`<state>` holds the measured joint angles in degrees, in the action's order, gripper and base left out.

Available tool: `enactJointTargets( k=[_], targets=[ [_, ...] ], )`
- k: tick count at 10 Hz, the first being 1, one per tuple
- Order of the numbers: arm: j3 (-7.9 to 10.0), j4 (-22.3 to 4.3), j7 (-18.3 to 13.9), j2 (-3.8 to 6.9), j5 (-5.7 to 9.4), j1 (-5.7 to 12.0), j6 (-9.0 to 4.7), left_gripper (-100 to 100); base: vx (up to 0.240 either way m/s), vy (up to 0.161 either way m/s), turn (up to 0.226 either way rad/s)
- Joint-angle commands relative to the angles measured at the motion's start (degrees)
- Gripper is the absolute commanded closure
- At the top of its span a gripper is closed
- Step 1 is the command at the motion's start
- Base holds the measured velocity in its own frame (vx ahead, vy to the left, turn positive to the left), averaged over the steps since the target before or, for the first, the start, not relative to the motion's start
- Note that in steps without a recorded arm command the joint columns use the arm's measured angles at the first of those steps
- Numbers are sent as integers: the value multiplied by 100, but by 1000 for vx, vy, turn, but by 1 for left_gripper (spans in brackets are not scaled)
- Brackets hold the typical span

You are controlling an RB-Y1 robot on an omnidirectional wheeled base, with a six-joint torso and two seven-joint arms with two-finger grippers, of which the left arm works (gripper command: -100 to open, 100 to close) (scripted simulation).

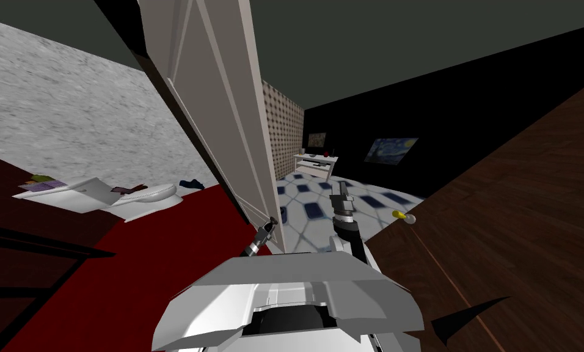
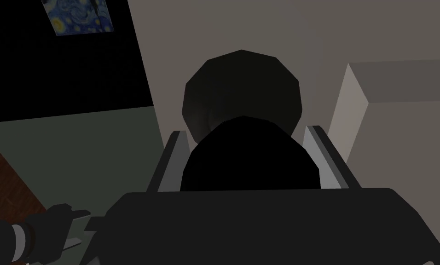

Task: Push the door open

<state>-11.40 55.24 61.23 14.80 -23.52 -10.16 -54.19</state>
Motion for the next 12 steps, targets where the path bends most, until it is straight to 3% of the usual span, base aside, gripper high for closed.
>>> enactJointTargets(
  k=[1, 7, 11, 12],
  targets=[
    [-29, -38, -215, -15, 81, 37, 3, 100, 12, -4, 10],
    [-124, -163, -896, -62, 346, 156, 13, 100, 21, -13, 11],
    [-223, -293, -1544, -113, 621, 281, 24, 100, 31, -19, 14],
    [-223, -293, -1579, -113, 621, 281, 24, 100, 23, -14, 1]
  ],
)
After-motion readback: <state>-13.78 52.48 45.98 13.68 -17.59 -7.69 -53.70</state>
